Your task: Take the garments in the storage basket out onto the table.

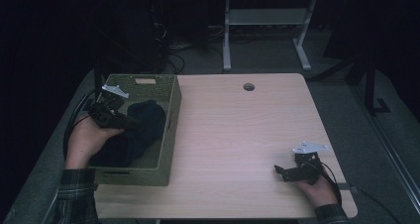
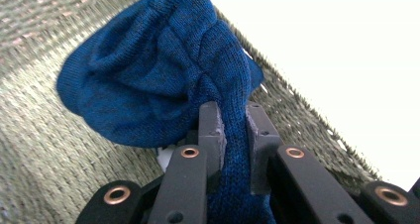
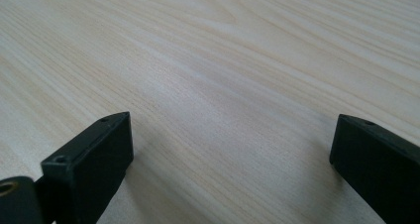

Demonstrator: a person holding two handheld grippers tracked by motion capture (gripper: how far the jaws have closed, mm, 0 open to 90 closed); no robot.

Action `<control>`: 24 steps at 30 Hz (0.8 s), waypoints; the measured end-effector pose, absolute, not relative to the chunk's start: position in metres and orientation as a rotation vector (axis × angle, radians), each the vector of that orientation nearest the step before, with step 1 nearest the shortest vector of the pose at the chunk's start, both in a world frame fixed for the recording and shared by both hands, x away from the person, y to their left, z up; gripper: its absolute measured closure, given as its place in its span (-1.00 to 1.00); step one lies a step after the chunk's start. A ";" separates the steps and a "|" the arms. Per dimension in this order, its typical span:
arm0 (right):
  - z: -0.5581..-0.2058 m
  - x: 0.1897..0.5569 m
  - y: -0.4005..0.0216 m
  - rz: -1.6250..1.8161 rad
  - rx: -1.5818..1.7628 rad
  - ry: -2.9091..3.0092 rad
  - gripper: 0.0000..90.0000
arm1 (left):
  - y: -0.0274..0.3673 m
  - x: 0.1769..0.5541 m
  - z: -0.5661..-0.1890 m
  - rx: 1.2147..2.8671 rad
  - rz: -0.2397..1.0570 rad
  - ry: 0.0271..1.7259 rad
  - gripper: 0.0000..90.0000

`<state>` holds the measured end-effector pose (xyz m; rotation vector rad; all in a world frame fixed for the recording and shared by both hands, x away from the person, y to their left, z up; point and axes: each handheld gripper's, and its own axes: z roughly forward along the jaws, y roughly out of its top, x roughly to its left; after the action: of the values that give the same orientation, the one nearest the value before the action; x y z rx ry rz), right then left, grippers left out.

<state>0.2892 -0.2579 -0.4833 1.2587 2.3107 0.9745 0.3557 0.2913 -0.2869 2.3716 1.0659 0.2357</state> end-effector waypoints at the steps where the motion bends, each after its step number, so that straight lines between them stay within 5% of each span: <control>1: -0.483 0.289 -0.258 0.975 1.259 2.311 -0.94 | 0.292 0.356 -0.284 2.366 0.240 1.065 0.79; 24: -0.483 0.289 -0.258 0.974 1.259 2.311 -0.94 | 0.298 0.351 -0.225 2.253 0.324 0.999 0.79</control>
<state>0.2892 -0.2579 -0.4832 1.2587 2.3109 0.9744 0.3512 0.2984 -0.2249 2.2532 0.9989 0.3242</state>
